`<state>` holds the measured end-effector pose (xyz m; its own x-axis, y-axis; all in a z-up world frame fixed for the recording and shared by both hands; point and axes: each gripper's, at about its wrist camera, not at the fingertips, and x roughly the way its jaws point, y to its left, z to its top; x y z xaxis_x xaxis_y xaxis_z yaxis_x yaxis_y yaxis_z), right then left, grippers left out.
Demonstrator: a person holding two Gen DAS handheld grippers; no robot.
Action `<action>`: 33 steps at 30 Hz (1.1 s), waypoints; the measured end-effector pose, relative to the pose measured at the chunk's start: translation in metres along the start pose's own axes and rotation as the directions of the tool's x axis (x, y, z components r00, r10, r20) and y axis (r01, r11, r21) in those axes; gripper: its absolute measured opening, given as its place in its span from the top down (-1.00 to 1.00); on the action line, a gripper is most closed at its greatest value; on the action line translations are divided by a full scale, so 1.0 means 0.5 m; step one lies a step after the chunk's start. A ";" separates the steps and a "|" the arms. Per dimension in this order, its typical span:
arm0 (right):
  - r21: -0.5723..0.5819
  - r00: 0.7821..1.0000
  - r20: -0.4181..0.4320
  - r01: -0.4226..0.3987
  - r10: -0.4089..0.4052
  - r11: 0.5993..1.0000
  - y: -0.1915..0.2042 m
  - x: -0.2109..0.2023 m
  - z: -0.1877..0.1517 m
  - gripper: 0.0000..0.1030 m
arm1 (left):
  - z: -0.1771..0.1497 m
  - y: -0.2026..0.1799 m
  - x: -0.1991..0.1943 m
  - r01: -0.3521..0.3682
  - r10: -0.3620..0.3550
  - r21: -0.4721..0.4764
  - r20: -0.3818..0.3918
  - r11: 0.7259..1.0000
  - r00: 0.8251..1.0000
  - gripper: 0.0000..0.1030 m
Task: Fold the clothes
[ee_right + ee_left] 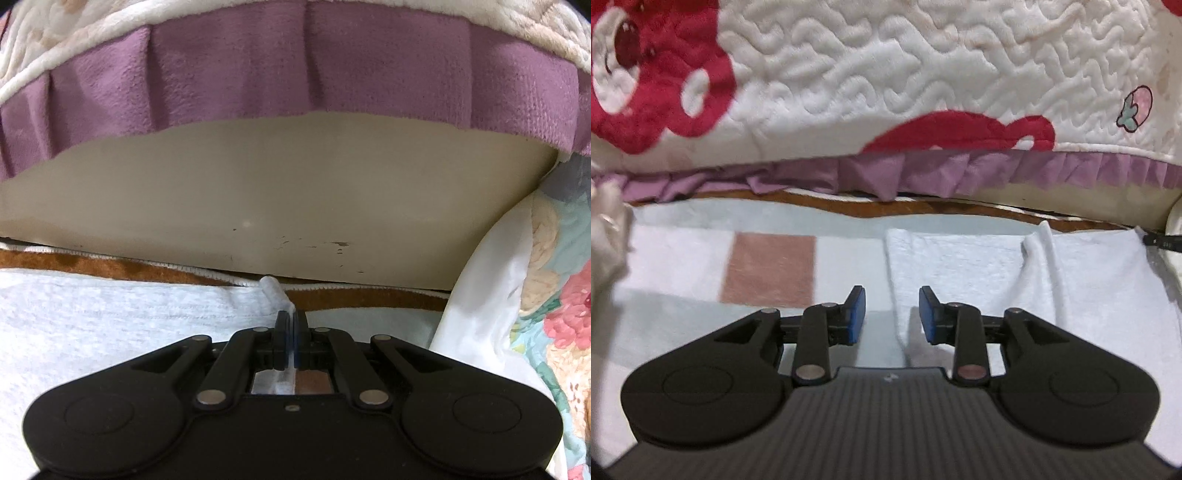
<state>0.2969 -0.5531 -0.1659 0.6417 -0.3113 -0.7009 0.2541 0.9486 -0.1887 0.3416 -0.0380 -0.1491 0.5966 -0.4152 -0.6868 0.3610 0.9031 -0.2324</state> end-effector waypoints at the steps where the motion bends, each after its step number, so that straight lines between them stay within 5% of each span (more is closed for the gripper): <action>1: -0.001 1.000 -0.002 0.003 -0.003 1.000 0.002 -0.001 0.000 0.98 | 0.000 -0.010 0.008 0.005 -0.005 0.012 0.007 1.000 1.000 0.38; 7: -0.029 1.000 -0.012 0.011 -0.012 1.000 0.016 -0.012 -0.007 0.97 | 0.021 -0.076 0.051 0.010 -0.010 0.148 0.000 0.989 1.000 0.34; 9: -0.032 1.000 -0.014 0.009 -0.009 0.999 0.021 -0.013 -0.009 0.97 | 0.026 -0.086 0.076 -0.065 0.067 0.183 -0.004 0.981 0.998 0.34; 13: -0.035 1.000 -0.004 0.001 -0.001 0.999 0.021 -0.013 -0.013 0.97 | 0.022 -0.091 0.100 -0.094 0.097 0.224 -0.005 0.970 0.995 0.27; 14: -0.035 1.000 -0.002 -0.001 0.001 0.999 0.021 -0.010 -0.014 0.97 | 0.021 -0.092 0.100 -0.093 0.096 0.240 -0.002 0.966 0.995 0.39; 15: -0.036 1.000 -0.001 -0.004 0.004 0.999 0.022 -0.006 -0.015 0.96 | 0.020 -0.093 0.100 -0.091 0.094 0.257 0.002 0.962 0.996 0.80; 16: -0.038 1.000 0.001 -0.008 0.008 0.999 0.020 0.009 -0.018 0.96 | 0.019 -0.094 0.099 -0.090 0.092 0.274 0.005 0.958 0.996 1.00; 19: -0.027 1.000 0.005 -0.019 0.019 0.999 0.009 0.025 -0.020 0.96 | 0.026 -0.095 0.082 -0.100 0.094 0.292 0.032 0.951 0.995 1.00; 23: 0.021 0.999 0.008 -0.034 0.034 0.999 -0.009 0.037 -0.016 0.97 | 0.054 -0.044 0.027 -0.110 0.089 0.170 0.124 0.979 0.988 1.00; 30: 0.147 0.997 0.049 -0.068 0.061 0.987 -0.040 0.040 -0.013 0.98 | 0.080 0.043 0.031 -0.129 0.124 0.028 0.137 0.991 0.983 1.00; 33: 0.203 0.992 0.106 -0.087 0.066 0.975 -0.056 0.027 -0.008 0.98 | 0.073 0.060 0.034 -0.039 0.044 -0.061 0.092 0.997 0.995 1.00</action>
<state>0.2957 -0.5836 -0.1729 0.7300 -0.2522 -0.6352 0.3390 0.9406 0.0161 0.3889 -0.0221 -0.1426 0.6755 -0.3833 -0.6299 0.2934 0.9235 -0.2472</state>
